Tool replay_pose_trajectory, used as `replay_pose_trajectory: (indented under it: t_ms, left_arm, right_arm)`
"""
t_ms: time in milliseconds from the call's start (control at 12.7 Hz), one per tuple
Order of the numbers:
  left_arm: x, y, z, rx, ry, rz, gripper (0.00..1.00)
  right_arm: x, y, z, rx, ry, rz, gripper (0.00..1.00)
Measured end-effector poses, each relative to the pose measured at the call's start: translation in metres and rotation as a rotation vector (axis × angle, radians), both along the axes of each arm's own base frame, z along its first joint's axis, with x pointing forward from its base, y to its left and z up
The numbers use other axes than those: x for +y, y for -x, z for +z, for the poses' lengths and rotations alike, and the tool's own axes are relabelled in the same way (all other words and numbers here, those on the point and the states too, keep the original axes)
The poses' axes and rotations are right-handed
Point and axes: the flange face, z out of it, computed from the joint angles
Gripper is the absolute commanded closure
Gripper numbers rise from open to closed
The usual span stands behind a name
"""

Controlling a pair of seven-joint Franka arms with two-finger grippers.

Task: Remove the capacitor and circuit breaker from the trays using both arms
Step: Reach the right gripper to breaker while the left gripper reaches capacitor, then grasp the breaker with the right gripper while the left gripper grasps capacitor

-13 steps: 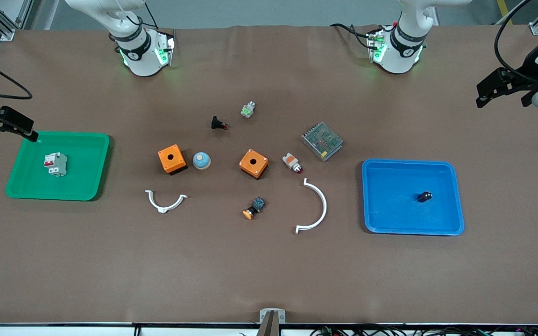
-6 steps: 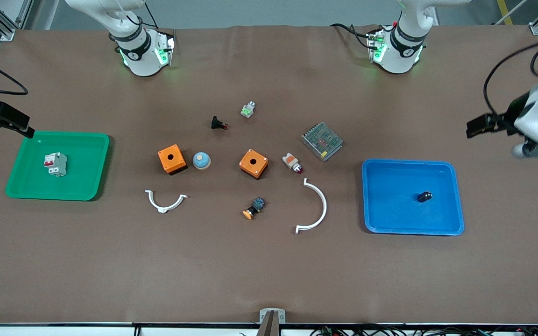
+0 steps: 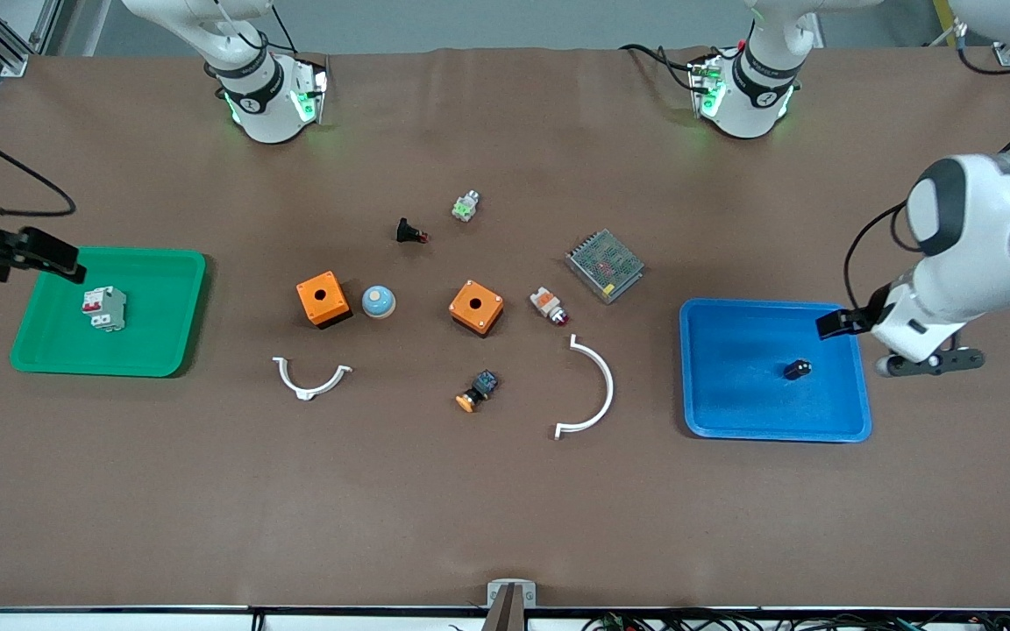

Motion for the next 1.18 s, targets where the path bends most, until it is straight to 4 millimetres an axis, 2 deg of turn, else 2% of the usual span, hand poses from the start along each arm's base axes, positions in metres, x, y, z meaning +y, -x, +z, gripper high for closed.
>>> replay_pose_trajectory:
  t_ms: [237,316,474,632,789,947,1026,1184]
  left_arm:
    - [-0.001,-0.004,-0.053,0.036,0.003,-0.003,0.3]
    - [-0.001,-0.005,-0.065,0.036,0.004,-0.003,0.32]
    - [-0.002,-0.009,-0.084,0.021,0.005,-0.003,0.34]
    - [0.0,-0.013,-0.103,-0.001,0.007,-0.002,0.37]
    - [0.002,-0.015,-0.118,-0.014,0.009,0.004,0.41]
    - [0.001,-0.017,-0.126,-0.026,0.021,0.017,0.53]
    - [0.001,-0.018,-0.129,-0.028,0.025,0.021,0.63]
    - [0.0,-0.019,-0.133,-0.026,0.026,0.022,0.78]
  right_arm:
    - [-0.008,-0.024,-0.052,0.043,0.012,-0.011,0.0]
    - [-0.019,-0.031,-0.073,0.055,0.014,-0.027,0.0]
    - [-0.054,-0.039,-0.116,0.082,0.014,-0.073,0.0]
    - [-0.08,-0.043,-0.14,0.076,0.023,-0.096,0.0]
    - [-0.082,-0.053,-0.156,0.036,0.038,-0.089,0.0]
    - [-0.077,-0.065,-0.182,0.018,0.042,-0.075,0.0]
    - [-0.077,-0.068,-0.197,0.027,0.042,-0.071,0.0]
    - [-0.08,-0.069,-0.223,0.054,0.04,-0.054,0.0]
